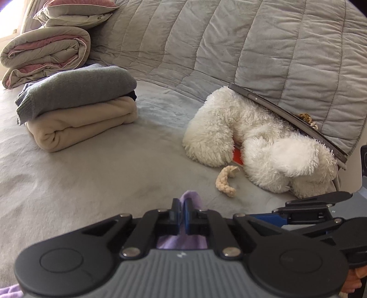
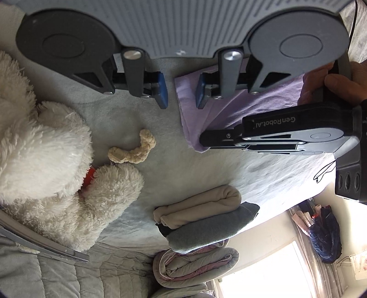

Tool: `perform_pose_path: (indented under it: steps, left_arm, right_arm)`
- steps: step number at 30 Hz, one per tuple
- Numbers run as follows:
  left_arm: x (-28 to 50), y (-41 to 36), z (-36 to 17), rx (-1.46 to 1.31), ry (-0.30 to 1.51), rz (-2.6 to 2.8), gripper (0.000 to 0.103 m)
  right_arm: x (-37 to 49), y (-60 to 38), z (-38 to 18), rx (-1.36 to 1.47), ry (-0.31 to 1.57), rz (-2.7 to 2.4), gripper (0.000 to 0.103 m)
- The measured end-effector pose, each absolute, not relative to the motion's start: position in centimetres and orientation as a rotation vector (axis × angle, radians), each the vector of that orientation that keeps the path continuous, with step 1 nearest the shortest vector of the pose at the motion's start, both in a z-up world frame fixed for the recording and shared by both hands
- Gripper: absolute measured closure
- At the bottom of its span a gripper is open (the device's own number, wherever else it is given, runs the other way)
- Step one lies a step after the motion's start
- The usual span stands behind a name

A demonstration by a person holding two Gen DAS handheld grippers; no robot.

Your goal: Fold clothes

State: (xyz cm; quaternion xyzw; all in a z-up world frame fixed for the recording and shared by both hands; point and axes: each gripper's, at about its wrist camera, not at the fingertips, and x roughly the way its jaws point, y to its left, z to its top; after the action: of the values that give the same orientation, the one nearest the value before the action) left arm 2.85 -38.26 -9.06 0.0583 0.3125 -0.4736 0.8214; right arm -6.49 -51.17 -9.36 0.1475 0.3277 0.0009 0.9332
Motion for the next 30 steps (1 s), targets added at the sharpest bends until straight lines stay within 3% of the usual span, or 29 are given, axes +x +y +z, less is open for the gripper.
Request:
perform_pose_path:
  steps: [13,14,17,30]
  left_arm:
    - [2.2,-38.3,-8.7,0.153,0.613,-0.952,0.099]
    - [2.2,-38.4,-8.8,0.162,0.614,-0.94,0.099]
    - [1.9,-38.7,-9.0,0.172,0.614,-0.911,0.099]
    - [-0.2,-40.9,-10.1,0.191,0.607,-0.899,0.102]
  right_arm:
    - [-6.2,-50.4,-10.0,0.28,0.604,0.034,0.066]
    - [-6.1,-49.9,-10.0,0.243,0.606,0.026,0.07]
    - [-5.9,-49.4,-9.8,0.222,0.622,0.026,0.096]
    - [-7.4,-50.7,-8.2,0.307,0.753,-0.068,0.097]
